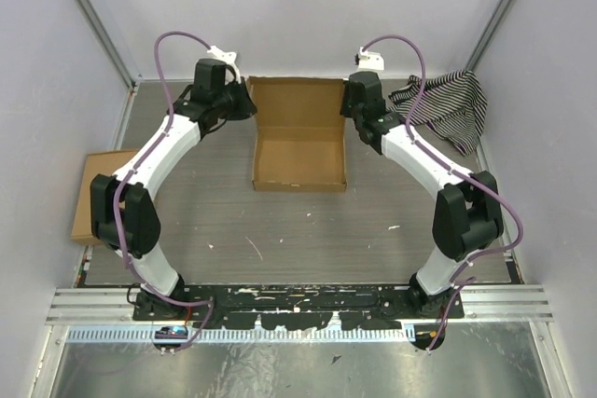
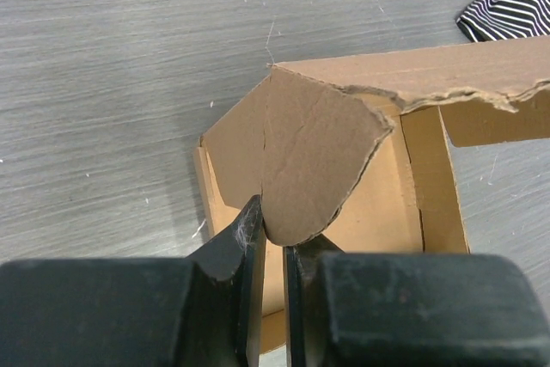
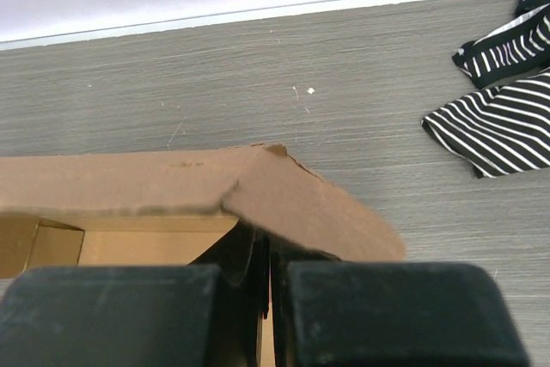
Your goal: Fold the paper box
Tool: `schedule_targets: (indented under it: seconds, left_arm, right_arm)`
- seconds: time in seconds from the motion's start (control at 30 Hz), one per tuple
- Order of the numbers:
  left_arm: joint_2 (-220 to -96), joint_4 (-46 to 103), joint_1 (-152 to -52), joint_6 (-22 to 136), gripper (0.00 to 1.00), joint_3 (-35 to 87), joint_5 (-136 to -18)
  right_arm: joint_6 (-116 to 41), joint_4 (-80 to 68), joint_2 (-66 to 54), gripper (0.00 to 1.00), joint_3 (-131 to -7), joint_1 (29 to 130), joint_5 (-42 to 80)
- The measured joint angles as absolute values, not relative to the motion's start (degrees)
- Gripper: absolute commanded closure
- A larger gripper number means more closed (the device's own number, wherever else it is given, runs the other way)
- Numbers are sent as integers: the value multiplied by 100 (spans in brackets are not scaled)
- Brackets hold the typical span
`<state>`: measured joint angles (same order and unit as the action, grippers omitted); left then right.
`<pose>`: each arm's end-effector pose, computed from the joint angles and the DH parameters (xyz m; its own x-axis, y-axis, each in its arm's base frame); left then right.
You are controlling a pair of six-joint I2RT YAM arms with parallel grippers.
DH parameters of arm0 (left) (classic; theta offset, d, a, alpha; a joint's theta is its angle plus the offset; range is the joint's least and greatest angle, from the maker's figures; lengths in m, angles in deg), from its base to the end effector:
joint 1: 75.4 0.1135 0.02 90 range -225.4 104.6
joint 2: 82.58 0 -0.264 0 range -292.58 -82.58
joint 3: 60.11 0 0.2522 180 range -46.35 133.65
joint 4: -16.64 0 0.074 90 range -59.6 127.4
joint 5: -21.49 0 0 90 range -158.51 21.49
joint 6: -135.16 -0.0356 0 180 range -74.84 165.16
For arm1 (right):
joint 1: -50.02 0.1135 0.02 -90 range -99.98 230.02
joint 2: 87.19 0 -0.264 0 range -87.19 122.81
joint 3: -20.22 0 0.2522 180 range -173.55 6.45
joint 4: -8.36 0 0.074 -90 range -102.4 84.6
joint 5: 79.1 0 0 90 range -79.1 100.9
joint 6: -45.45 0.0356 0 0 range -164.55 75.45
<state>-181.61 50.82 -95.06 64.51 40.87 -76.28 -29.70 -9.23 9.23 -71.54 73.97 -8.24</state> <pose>0.3806 -0.1411 0.3245 -0.6200 -0.1271 -0.7742 0.2497 0.9035 -0.3483 0.3708 0.1519 0.3146 -0.3617 0.1043 -0.9264 -0.0139 0.9930 0.1172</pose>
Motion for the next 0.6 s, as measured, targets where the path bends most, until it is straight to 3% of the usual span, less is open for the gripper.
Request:
schedule_targets:
  seconds: [0.27, 0.43, 0.6]
  left_arm:
    - [-17796, 5032, -9600, 6458, 83, 3606, -7593]
    - [-17557, 5043, -9617, 6453, 81, 3307, -7516]
    - [-17275, 5109, -9617, 6447, 71, 3042, -7486]
  right_arm:
    - [-2686, -930, 676, 94, -6848, 7467, -850]
    - [-2524, -1220, 448, 84, -6713, 7532, -824]
    - [-2378, -1863, 125, 72, -6575, 7548, -647]
